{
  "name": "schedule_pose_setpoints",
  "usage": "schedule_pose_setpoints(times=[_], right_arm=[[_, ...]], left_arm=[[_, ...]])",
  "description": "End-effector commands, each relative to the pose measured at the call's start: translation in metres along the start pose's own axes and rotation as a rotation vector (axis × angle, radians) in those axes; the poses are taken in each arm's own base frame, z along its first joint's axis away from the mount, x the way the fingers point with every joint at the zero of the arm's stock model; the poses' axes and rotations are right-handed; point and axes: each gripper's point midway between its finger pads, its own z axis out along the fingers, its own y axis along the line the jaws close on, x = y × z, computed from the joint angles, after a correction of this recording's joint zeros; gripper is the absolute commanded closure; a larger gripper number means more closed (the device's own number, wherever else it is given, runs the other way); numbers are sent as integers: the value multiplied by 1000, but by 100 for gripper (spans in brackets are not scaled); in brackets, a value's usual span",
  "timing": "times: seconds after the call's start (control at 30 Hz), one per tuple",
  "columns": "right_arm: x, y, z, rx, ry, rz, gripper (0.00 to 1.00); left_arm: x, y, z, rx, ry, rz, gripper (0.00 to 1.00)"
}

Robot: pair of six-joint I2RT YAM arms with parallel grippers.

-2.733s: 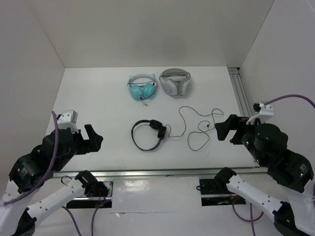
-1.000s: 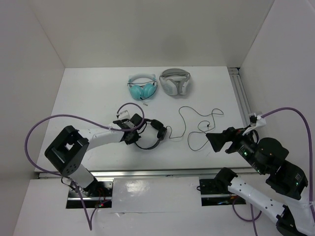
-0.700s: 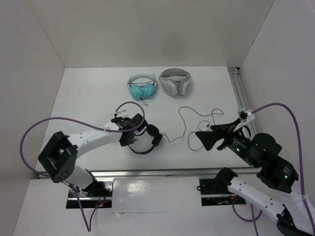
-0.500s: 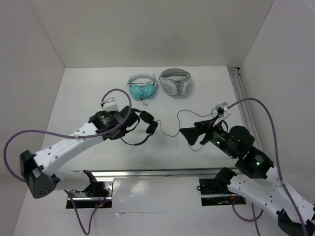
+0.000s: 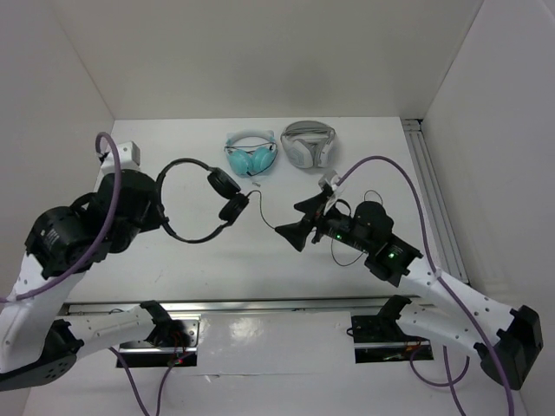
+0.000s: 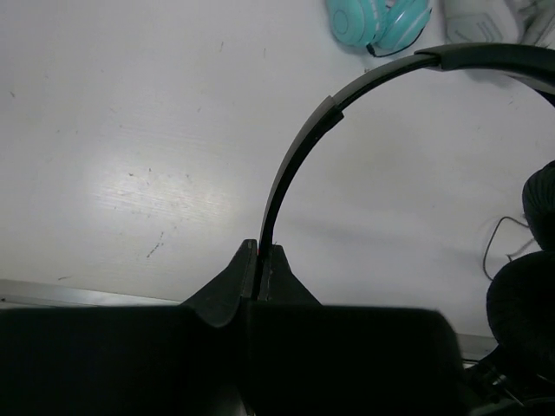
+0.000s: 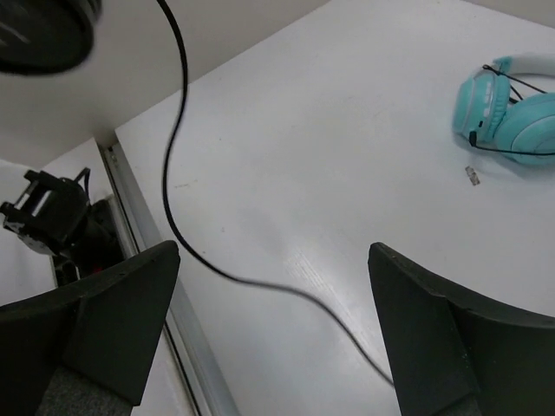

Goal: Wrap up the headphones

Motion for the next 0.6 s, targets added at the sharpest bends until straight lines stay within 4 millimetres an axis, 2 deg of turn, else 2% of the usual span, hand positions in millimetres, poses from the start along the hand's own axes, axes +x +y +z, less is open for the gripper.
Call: schedule_pose_setpoints(times=[0.0,0.17,0.23,0.43,0.47,0.53,0.57], right_arm=[[-8,11,15,-105,-67,-139,4],[9,-2,32,-85,-36,-155,4],[29,-13,38,-54,-6,-145,4],[42,-18,49,-54,-13,-120,5],[48,-23,51,-35,-3,-117,6],[46,-26,53,-23,-16,-119,12],[54,-33,53,-7,3,-113,17]], left_arm=[[-20,2,-17,57,-36,49,100],[-25,-2,-23,99,-28,52,100],[-25,-5,-30,136,-24,41,100],[-32,-5,-39,169,-46,24,100],[-33,-6,-42,184,-46,20,100],[-34,-8,-45,201,-46,25,100],[-33,-9,-46,209,-41,25,100]])
